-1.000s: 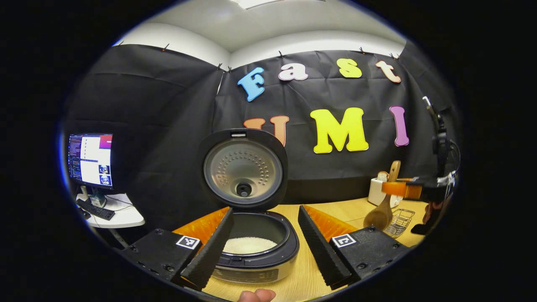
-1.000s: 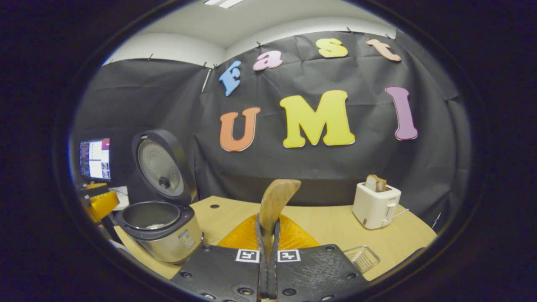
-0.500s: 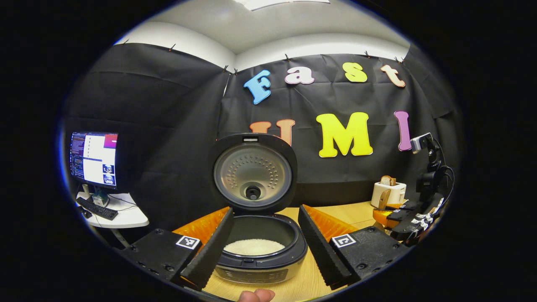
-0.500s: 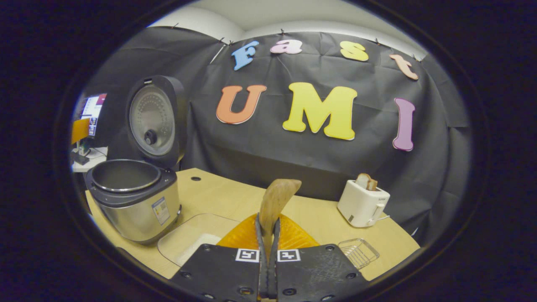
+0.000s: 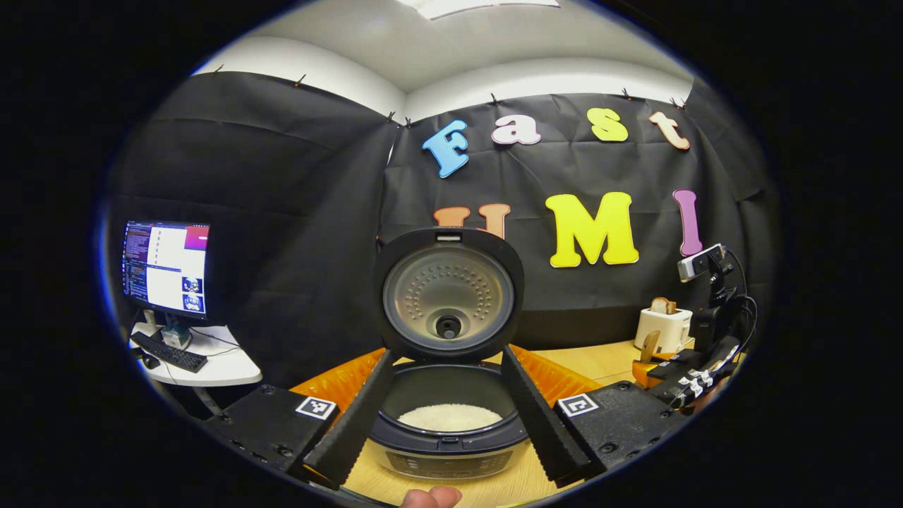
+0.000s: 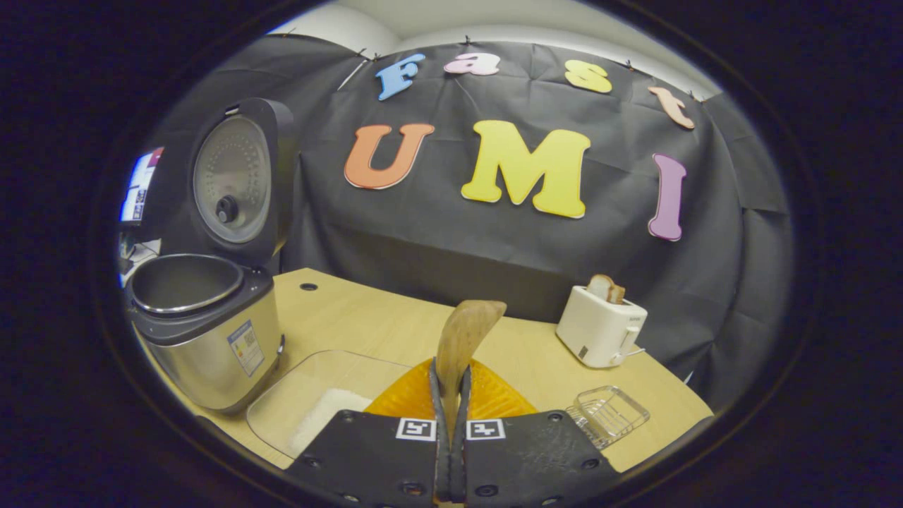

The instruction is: Close the left gripper, press the button to open the rice cooker; take a wooden spoon from the chopstick holder with the right hand, scoop a spoonful of rice and pour it into the rice cooker, then put the wooden spoon back into the chopstick holder.

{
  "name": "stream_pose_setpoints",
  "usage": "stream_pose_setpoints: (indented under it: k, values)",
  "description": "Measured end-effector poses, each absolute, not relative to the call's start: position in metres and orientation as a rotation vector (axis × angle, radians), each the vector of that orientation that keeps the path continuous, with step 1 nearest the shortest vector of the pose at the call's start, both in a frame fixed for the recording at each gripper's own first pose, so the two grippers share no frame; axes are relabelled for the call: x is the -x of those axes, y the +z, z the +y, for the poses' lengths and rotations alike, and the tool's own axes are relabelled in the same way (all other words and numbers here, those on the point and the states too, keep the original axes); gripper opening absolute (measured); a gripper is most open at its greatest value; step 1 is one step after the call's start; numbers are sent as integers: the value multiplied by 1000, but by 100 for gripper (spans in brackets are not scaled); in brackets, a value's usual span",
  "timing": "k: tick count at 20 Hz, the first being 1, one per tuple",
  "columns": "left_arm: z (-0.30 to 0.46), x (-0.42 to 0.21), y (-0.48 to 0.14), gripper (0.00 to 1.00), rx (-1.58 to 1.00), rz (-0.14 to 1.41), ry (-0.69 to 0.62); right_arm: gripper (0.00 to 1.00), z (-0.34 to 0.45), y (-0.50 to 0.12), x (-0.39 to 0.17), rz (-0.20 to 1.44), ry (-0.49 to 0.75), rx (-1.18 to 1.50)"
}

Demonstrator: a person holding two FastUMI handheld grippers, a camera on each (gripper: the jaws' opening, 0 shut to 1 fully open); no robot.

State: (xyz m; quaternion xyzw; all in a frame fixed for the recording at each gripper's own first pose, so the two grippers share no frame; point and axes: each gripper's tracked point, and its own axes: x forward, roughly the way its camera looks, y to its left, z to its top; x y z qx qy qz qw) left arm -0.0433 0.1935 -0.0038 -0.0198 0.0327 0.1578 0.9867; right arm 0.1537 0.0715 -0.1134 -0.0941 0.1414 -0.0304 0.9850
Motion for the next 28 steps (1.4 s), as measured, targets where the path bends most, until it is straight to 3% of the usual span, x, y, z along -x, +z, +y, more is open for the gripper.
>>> stream_pose_setpoints:
  k: [9,17,28]
  values:
    - [213,48,-12,98,39,86,355,1,123,-126,-158,308,40,76]
    - [218,50,-12,98,83,78,363,1,148,-128,-160,395,125,-195]
    - [210,47,-11,98,85,80,347,1,126,-110,-154,417,164,-546]
